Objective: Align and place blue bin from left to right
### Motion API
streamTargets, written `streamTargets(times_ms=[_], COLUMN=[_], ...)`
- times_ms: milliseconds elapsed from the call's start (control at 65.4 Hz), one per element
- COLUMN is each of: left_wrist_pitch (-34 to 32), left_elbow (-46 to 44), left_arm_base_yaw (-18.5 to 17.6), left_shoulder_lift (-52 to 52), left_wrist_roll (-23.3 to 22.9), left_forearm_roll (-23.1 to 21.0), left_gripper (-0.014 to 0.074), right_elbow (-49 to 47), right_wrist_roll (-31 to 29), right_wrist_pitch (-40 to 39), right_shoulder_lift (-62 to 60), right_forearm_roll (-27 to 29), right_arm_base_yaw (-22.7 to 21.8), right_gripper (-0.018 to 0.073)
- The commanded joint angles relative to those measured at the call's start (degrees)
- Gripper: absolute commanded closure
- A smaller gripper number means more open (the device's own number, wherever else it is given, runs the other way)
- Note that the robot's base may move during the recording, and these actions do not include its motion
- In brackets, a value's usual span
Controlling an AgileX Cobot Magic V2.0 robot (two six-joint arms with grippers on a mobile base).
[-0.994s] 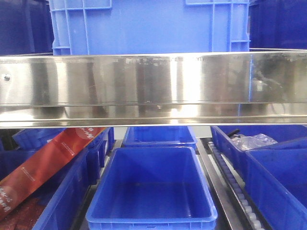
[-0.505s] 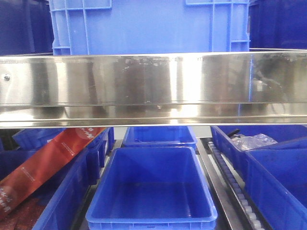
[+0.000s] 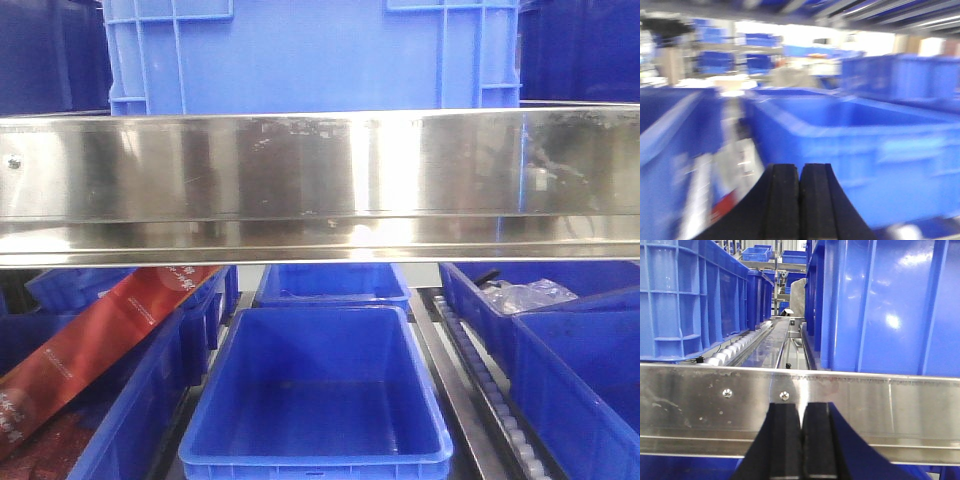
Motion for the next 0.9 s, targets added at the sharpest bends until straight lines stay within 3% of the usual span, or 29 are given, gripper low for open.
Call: streamTargets(times_ms=[0, 245, 627, 887], left_wrist_pitch=[-0.3, -0.3, -2.0, -2.0], left_elbow=[4.6, 16.8, 29.1, 29.3], left_arm_base_yaw=[3.1, 8.6, 9.5, 12.1], left_shoulder_lift=[-3.5, -13.7, -23.2, -23.2], left_wrist_roll=[1.1, 1.1, 1.1, 1.1], left_forearm_roll=[-0.9, -1.0, -1.0, -1.0], left_gripper=[0.0707, 0.0707, 0.0707, 0.0707], right_elbow=[0.0, 0.0, 0.0, 0.0], right_wrist_roll=[0.0, 0.0, 0.0, 0.0], right_wrist_pitch=[-1.4, -1.4, -1.4, -1.4], right_shoulder_lift=[-0.3, -0.3, -0.3, -0.3], right_forearm_roll=[0.2, 0.2, 0.2, 0.2], right_arm_base_yaw=[-0.3, -0.3, -0.3, -0.3], right_gripper=[0.0637, 0.0637, 0.0637, 0.0637])
